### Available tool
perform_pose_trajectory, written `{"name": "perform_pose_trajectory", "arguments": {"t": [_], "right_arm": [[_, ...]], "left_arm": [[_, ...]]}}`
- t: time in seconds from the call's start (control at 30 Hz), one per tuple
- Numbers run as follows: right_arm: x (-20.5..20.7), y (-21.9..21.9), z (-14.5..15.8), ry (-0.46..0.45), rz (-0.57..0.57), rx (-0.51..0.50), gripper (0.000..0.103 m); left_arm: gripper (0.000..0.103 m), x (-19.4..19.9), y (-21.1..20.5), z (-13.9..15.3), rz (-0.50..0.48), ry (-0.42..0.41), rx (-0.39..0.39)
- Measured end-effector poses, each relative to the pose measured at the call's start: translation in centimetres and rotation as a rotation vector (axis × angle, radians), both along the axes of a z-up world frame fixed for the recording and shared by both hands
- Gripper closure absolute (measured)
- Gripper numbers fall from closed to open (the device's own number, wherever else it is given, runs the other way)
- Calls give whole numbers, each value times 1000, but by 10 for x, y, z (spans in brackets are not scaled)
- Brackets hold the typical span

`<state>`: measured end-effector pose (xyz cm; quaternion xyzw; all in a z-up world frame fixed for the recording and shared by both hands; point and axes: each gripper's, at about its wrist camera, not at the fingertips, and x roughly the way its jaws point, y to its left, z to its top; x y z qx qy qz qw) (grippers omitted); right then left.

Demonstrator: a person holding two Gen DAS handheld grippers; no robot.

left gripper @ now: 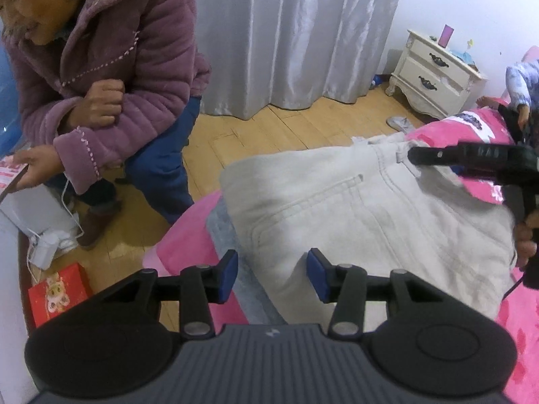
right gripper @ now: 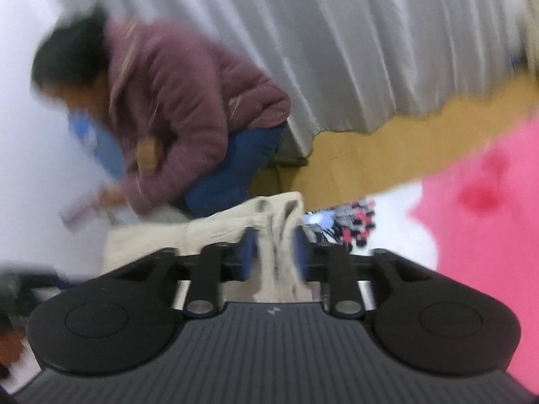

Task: Fold clothes
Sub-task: 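Open the right gripper to release the trouser waistband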

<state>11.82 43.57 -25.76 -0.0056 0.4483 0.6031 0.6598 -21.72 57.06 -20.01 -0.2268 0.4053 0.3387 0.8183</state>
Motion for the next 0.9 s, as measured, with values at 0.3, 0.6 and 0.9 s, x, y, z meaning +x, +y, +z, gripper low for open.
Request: {"name": "perform_pose_trajectory", "arguments": {"t": [0.3,0.6,0.9], "right_arm": [[-22,-3,16,-54,-11,-68,45],[-71,11,39,-266,70,-164,76],[-81,21,40,-283,36,-203,76]], "left_arm": [[59,-24,-3,22,22,-42,59],[58,0,-6,19,-92,-71,114],[58,10,-9,15,-192,-59,154]]}}
